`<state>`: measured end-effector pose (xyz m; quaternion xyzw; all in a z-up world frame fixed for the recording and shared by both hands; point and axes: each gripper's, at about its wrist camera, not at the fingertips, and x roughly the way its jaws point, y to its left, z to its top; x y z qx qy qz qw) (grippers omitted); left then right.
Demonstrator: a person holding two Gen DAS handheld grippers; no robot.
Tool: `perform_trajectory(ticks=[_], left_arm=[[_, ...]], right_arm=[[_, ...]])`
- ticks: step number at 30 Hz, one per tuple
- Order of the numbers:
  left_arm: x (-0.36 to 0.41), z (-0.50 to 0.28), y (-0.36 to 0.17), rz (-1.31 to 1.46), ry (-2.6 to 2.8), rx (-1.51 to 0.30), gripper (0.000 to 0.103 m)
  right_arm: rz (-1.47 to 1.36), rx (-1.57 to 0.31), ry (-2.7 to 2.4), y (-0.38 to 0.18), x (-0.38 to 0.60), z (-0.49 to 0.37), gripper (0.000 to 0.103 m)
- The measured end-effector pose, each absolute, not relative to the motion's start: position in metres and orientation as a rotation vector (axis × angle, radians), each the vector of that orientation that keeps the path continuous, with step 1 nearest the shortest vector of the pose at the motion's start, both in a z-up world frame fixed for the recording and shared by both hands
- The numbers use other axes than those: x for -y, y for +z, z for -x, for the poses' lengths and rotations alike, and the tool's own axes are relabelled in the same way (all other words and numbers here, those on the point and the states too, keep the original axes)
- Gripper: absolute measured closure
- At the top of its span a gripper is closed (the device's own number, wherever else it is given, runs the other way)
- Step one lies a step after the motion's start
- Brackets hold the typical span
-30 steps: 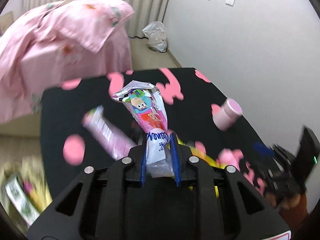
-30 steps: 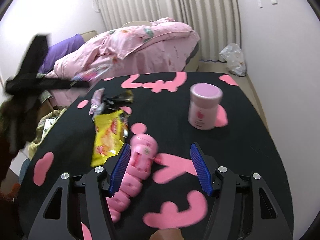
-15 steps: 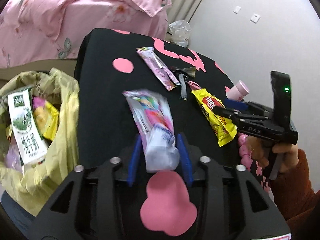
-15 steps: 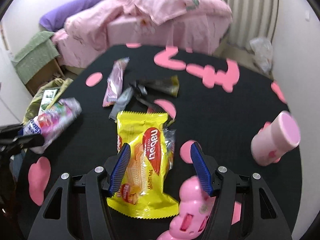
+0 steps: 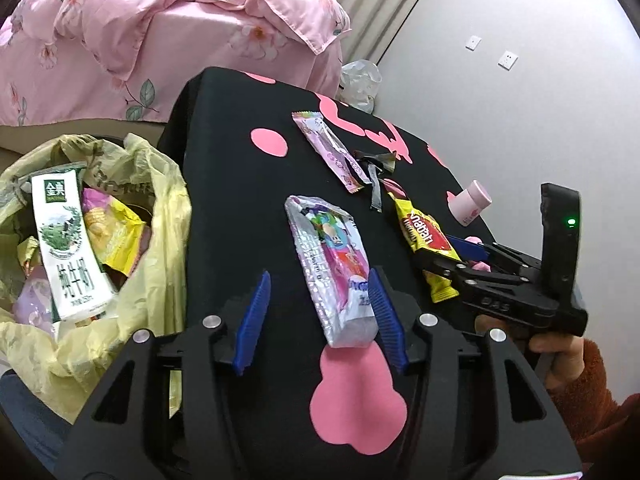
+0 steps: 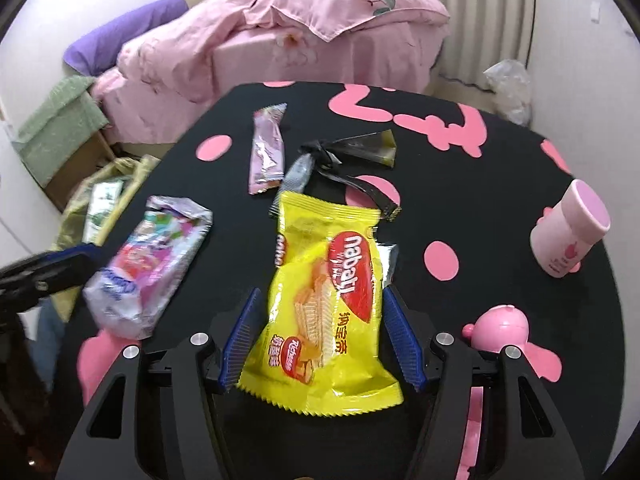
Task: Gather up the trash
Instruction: 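Grasp the yellow Nabati wafer packet with the right gripper while the left gripper holds the wrapper, then carry the white wrapper and Nabati packet over the yellow trash bag and release both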
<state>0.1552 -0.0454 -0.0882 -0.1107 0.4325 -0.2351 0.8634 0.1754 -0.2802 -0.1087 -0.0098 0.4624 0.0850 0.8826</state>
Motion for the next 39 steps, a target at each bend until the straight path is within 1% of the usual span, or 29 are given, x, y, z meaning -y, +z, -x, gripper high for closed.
perform_trajectory(ticks=[3,5,7,9,12,15,18,23,26,29,31,33,36,39], left_arm=[[0.040,-0.153,-0.087,0.235,-0.483,-0.894,0.051],[0.038,-0.152,-0.088,0.238,-0.480,-0.893,0.051],[0.037,-0.152,-0.090,0.239,-0.479,-0.897,0.051],[0.039,-0.153,-0.092,0.240,-0.481,-0.904,0.050],[0.044,-0.153,-0.093,0.225,-0.484,-0.909,0.049],[0.052,-0.153,-0.092,0.207,-0.493,-0.911,0.045],[0.063,-0.153,-0.090,0.174,-0.500,-0.915,0.043],[0.079,-0.155,-0.095,0.122,-0.481,-0.938,0.043],[0.081,-0.161,-0.102,0.140,-0.441,-0.976,0.043],[0.086,-0.162,-0.101,0.119,-0.407,-0.996,0.045],[0.089,-0.161,-0.102,0.118,-0.420,-1.006,0.049],[0.091,-0.160,-0.103,0.122,-0.429,-1.023,0.070],[0.090,-0.156,-0.104,0.148,-0.441,-1.033,0.084],[0.089,-0.151,-0.097,0.147,-0.444,-1.006,0.087]], right_arm=[[0.003,-0.964,0.173,-0.113,0.284,-0.175,0.045],[-0.030,-0.964,0.185,-0.114,0.289,-0.173,0.045],[-0.089,-0.944,0.224,-0.111,0.297,-0.166,0.050],[-0.130,-0.938,0.262,-0.108,0.304,-0.161,0.064],[-0.135,-0.918,0.276,-0.101,0.309,-0.152,0.075],[-0.107,-0.885,0.269,-0.091,0.311,-0.141,0.077],[-0.088,-0.850,0.264,-0.082,0.313,-0.131,0.077],[-0.093,-0.798,0.252,-0.068,0.322,-0.116,0.077],[-0.105,-0.783,0.247,-0.066,0.328,-0.112,0.077],[-0.115,-0.778,0.237,-0.067,0.333,-0.108,0.077],[-0.127,-0.780,0.237,-0.068,0.335,-0.107,0.077],[-0.131,-0.780,0.235,-0.069,0.336,-0.105,0.077],[-0.133,-0.778,0.238,-0.069,0.336,-0.103,0.077],[-0.128,-0.772,0.241,-0.066,0.335,-0.101,0.077]])
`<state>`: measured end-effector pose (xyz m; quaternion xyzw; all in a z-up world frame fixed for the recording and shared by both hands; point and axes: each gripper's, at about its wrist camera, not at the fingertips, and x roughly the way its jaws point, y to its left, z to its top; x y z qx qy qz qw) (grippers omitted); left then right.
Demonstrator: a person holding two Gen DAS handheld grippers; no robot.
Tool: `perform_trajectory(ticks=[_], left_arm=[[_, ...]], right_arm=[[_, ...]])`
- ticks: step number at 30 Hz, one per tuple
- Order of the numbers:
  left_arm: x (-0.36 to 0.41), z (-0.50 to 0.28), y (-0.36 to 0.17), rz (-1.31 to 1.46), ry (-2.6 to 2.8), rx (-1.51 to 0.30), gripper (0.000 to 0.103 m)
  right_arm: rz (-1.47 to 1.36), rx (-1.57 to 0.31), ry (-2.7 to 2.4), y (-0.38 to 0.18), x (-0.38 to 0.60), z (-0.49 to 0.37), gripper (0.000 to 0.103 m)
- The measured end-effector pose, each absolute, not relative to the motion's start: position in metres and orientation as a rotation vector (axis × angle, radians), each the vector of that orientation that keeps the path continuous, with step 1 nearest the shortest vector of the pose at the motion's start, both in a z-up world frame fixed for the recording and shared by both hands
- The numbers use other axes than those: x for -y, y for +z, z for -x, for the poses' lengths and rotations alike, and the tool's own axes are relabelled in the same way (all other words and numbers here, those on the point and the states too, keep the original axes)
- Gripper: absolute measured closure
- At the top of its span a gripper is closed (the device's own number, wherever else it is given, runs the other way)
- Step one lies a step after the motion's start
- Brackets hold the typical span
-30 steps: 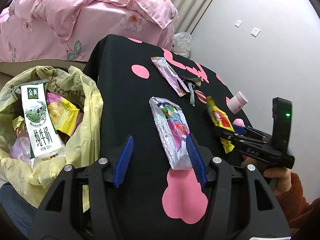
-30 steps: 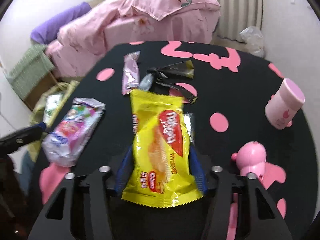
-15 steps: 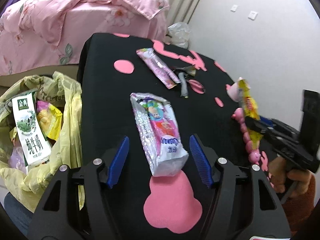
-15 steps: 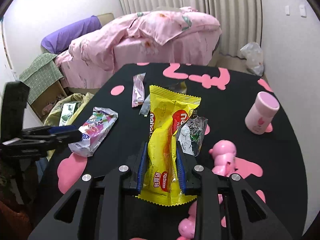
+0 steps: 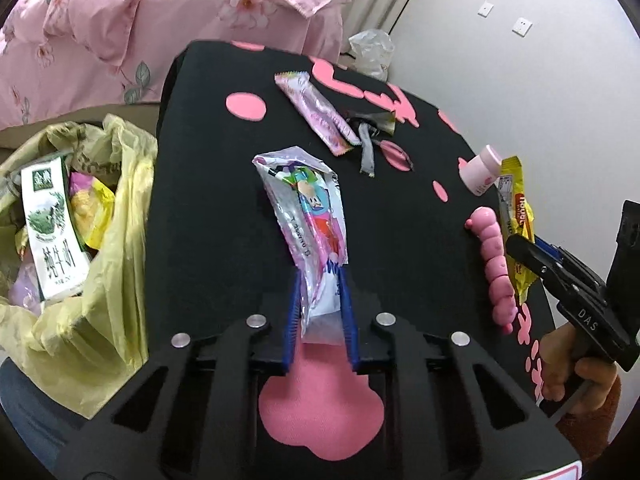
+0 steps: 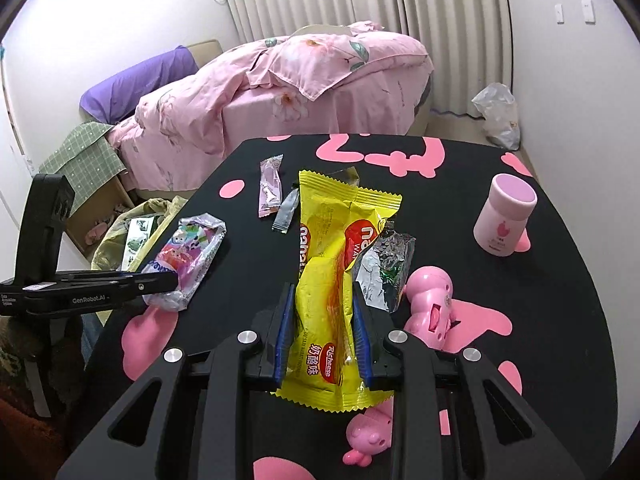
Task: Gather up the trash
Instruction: 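Carry the white wrapper and Nabati packet over the yellow trash bag and release both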
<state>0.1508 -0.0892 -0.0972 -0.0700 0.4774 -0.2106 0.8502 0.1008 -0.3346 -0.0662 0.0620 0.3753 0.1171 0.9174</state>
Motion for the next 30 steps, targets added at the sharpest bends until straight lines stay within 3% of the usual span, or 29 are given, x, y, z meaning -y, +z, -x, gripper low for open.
perform_trajectory(ticks=[15,30], left_arm=[[0.061,-0.116,-0.044,0.159,-0.476,-0.839,0.088],[-0.066,-0.104,-0.035,0.243,-0.229,-0.739,0.088]], right_arm=[[-0.032,-0.671,0.281,-0.020,0.296,-0.072,0.077],[0.115,-0.659,0.407,0.000,0.208,-0.078,0.077]])
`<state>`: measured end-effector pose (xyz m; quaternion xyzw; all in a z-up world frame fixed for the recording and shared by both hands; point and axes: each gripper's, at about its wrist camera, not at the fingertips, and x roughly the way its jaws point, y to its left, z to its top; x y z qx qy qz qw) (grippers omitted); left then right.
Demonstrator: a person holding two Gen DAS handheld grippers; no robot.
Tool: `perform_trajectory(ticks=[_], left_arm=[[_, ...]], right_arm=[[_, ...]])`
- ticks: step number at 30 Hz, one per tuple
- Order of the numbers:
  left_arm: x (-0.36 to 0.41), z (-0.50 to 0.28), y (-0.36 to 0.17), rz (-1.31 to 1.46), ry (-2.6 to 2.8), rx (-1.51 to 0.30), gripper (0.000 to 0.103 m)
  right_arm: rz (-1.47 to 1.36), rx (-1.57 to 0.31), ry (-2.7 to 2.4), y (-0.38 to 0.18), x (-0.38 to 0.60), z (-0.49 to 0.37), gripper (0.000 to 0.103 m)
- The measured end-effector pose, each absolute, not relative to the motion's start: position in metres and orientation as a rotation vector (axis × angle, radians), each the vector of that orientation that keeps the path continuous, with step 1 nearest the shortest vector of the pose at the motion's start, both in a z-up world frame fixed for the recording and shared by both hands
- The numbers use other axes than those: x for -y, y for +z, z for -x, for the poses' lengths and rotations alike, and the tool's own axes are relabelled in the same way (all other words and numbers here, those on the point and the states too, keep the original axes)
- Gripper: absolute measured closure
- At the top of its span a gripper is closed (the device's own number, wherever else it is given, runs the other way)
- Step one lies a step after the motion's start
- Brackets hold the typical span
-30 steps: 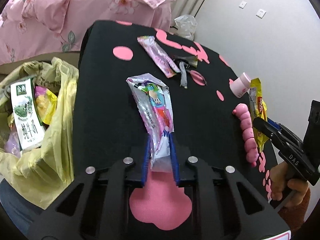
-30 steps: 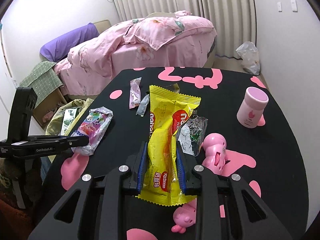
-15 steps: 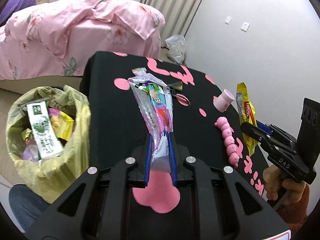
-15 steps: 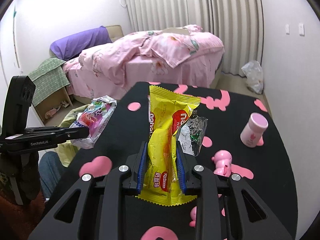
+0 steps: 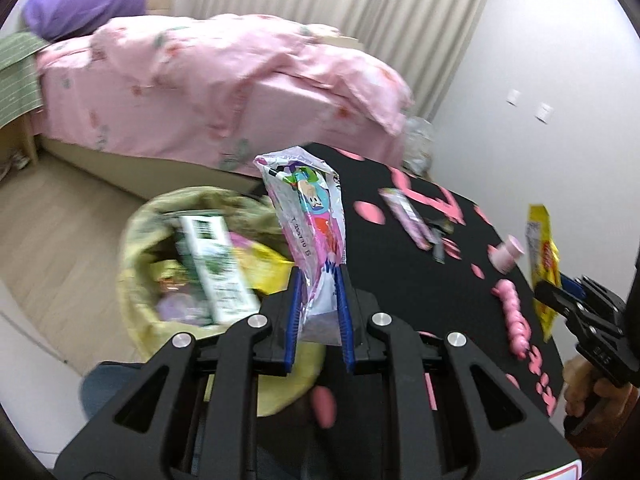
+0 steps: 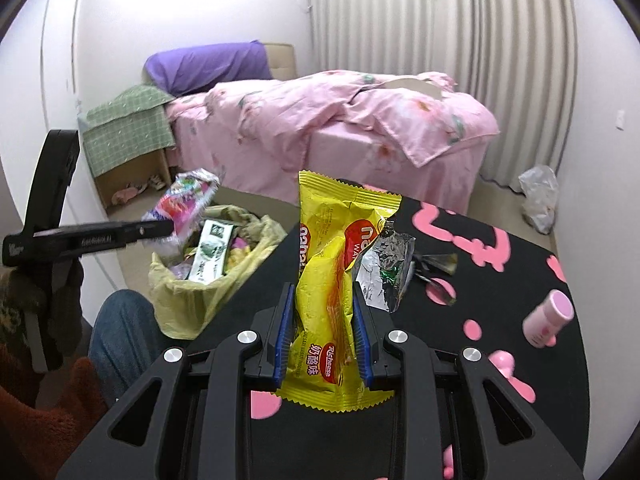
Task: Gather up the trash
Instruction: 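Carry the white wrapper and Nabati packet over the yellow trash bag and release both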
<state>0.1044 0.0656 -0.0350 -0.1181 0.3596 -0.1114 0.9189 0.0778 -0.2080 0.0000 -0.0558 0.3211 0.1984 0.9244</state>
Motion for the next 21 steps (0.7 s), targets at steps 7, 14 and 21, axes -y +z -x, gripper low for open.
perform_trajectory(ticks=[7,14,21], left_arm=[[-0.115,-0.116,-0.062,0.274,-0.109,-0.783,0.088],[-0.125,-0.124,-0.080,0.281,-0.105,-0.825,0.088],[-0.129,-0.144,-0.095,0.283,-0.164,-0.877,0.088]], right_arm=[[0.162,-0.702,0.492,-0.009,0.173,-0.096,0.077],[0.202,-0.744,0.591,-0.021,0.132,-0.133,0.077],[0.185,-0.774,0.698,-0.034,0.092,-0.183,0.077]])
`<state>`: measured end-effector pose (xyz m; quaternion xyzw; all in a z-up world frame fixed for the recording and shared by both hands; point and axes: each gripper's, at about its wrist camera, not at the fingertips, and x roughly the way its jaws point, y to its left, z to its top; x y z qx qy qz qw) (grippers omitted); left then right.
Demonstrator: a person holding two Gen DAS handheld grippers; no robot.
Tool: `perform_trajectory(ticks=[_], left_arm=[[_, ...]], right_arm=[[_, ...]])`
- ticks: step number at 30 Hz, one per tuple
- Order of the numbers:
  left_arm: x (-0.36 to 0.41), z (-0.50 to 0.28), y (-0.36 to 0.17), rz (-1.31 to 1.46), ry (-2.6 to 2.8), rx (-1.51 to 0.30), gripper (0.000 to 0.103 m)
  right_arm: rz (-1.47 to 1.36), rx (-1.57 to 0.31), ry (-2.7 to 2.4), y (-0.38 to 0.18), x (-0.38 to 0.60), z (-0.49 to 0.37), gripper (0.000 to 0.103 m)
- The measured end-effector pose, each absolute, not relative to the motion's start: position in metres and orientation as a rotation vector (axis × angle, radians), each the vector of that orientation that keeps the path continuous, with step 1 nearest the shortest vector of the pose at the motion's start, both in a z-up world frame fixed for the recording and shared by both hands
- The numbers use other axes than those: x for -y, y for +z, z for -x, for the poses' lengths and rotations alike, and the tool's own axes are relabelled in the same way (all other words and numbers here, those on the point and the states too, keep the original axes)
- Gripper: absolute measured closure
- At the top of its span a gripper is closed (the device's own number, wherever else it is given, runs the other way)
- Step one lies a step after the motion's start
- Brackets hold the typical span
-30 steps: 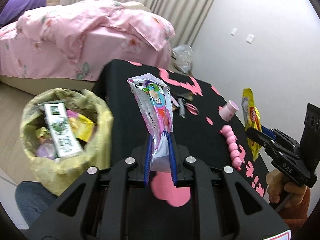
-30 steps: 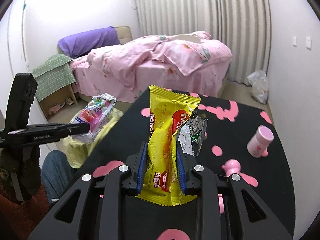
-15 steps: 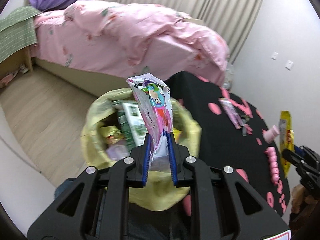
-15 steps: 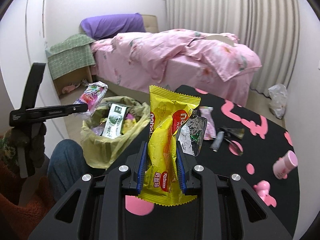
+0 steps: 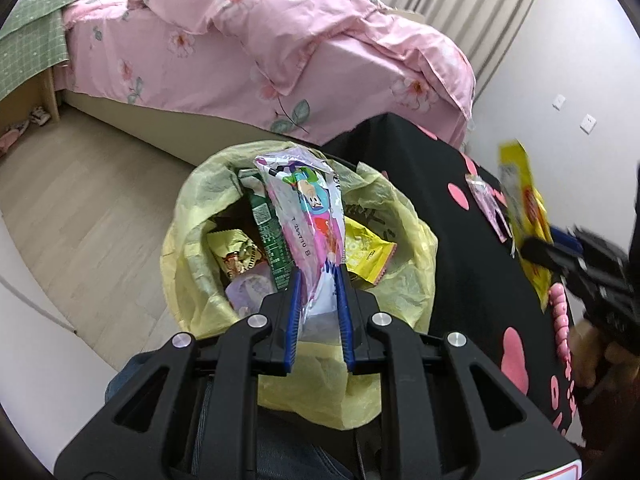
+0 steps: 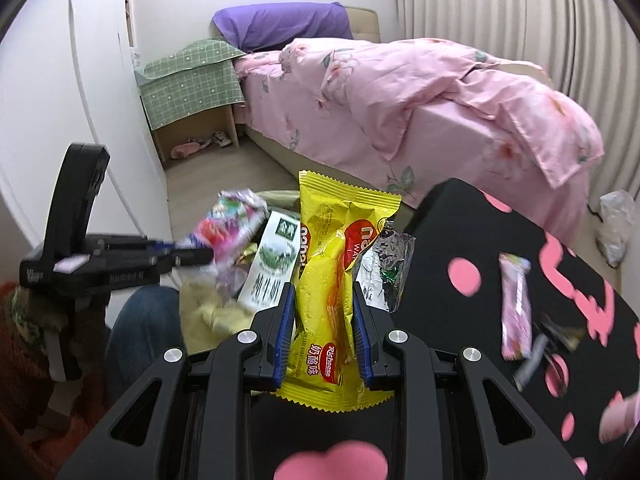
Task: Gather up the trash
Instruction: 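Carry the white wrapper and Nabati packet over the yellow trash bag and release both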
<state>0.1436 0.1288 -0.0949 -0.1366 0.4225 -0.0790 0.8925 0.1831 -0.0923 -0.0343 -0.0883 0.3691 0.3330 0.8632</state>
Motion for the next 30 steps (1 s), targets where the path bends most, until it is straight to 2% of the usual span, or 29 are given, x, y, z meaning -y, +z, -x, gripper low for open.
perform_trajectory(ticks=[14,30], left_arm=[[-0.116,-0.182,-0.141,0.227,-0.180,-1.027,0.088],[-0.142,-0.176,-0.125,0.278,-0.106,-0.973,0.085]], right_arm=[[0.178,-0.962,0.829,-0.093,0.033,-0.264,0.077],[0.193,-0.983,0.880,-0.105,0.027,-0.261,0.075]])
